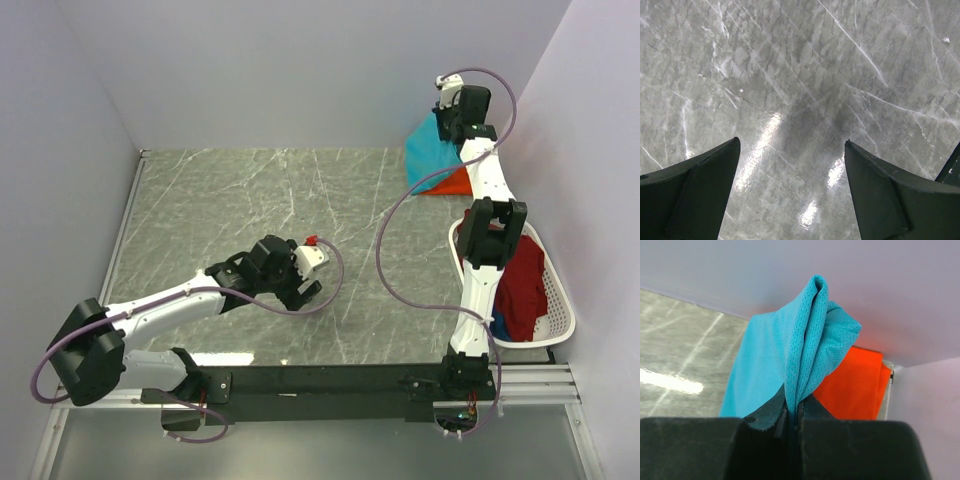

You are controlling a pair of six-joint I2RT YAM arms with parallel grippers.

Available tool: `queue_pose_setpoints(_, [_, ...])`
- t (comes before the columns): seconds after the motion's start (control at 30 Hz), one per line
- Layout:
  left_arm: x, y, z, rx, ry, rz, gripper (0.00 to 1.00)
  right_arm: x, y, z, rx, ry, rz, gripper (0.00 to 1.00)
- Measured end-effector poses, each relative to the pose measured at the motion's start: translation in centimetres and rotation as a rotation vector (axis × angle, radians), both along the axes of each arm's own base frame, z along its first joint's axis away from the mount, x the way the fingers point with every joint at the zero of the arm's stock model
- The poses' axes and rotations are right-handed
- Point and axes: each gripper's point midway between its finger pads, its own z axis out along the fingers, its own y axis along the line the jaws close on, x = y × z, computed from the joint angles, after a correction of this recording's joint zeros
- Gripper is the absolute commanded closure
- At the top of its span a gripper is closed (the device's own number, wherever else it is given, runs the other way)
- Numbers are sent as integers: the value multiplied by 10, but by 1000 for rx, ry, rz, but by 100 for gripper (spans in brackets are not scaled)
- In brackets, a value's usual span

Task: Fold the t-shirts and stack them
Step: Neatly place the folded tshirt to the corner

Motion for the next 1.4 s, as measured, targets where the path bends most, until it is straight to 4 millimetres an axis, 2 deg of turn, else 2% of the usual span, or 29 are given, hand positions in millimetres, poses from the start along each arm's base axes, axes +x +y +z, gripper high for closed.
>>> queue_pose_setpoints(0.33, [1, -2, -1, 10, 12, -3, 10, 9, -22, -16, -85, 1, 6, 100])
queue_pose_setpoints(0.7, [0, -3, -1, 13, 22, -4, 10, 18, -37, -19, -199, -30, 34, 100])
queue_pose_setpoints(1.03, [0, -3, -2, 22, 33, -6, 9, 27, -49, -35, -270, -40, 47, 99])
queue_pose_setpoints(1.07, [0, -3, -2, 23, 33, -6, 9, 28, -51, -36, -278, -41, 46, 97])
queue_pose_setpoints(1.2, [1, -4, -1, 21, 33, -5, 9, 32, -56, -37, -303, -57, 25, 52])
queue_pose_setpoints(1.27, [1, -5, -1, 22, 33, -5, 9, 36, -63, -32, -322, -84, -8, 47])
queue_pose_setpoints(1.4, [2, -5, -1, 25, 39, -3, 8, 40, -71, -20, -342, -131, -52, 44])
